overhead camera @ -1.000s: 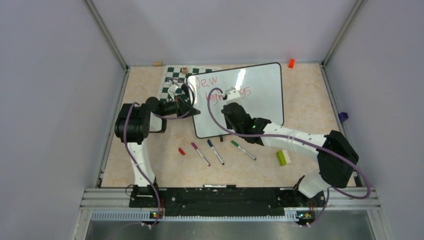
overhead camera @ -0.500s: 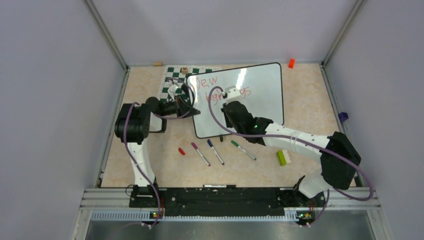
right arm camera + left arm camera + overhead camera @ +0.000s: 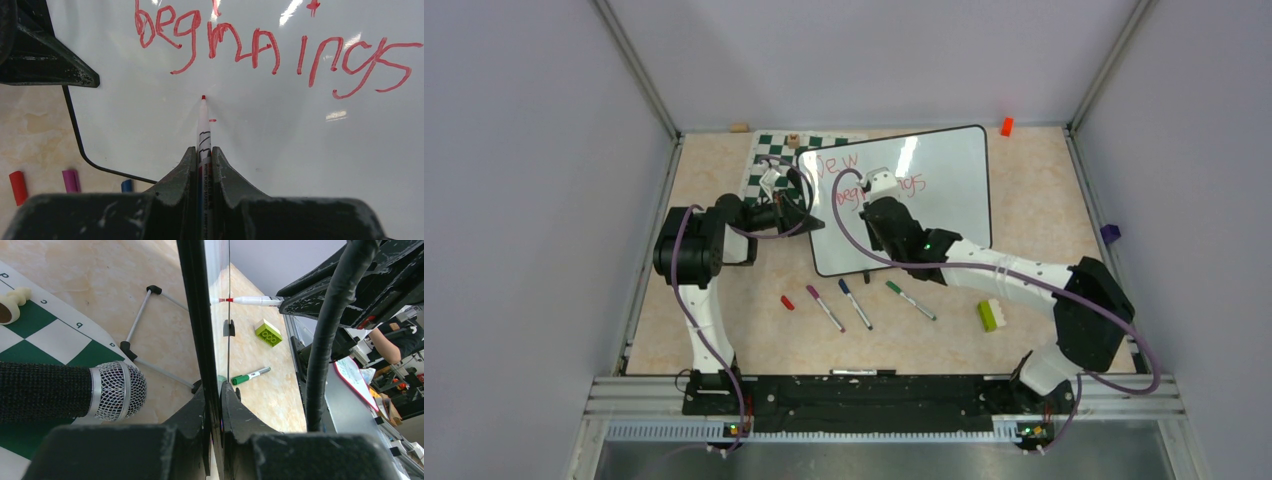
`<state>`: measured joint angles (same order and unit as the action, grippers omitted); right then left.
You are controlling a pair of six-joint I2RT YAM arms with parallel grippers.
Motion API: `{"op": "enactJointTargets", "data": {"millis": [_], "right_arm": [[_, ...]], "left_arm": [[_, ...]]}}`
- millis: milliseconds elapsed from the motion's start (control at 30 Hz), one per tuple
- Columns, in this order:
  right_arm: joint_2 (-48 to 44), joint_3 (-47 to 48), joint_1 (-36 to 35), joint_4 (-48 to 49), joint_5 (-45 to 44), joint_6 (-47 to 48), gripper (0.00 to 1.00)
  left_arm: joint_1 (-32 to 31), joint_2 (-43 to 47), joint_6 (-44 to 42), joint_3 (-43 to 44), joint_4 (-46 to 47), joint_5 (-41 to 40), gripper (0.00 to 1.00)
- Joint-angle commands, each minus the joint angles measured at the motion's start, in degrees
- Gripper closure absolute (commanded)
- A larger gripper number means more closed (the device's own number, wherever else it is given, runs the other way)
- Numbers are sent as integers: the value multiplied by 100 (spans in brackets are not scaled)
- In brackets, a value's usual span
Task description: Write a sentence on the whiteboard
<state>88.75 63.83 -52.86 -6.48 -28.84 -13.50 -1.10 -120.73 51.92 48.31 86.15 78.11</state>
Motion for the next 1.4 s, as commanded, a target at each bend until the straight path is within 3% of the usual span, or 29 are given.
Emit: {"op": "enactJointTargets", "data": {"millis": [0, 800, 1367], "right_arm": [[75, 251, -31, -62, -120, 8, 100], [-321, -466, -36, -322, 240, -113, 100], [-524, -34, -30, -583, -160, 52, 100]], "left_arm": [[44, 18, -868, -68, 664, 306, 100], [47, 14, -873, -68, 663, 319, 100], [41, 23, -893, -77, 664, 317, 100]]}}
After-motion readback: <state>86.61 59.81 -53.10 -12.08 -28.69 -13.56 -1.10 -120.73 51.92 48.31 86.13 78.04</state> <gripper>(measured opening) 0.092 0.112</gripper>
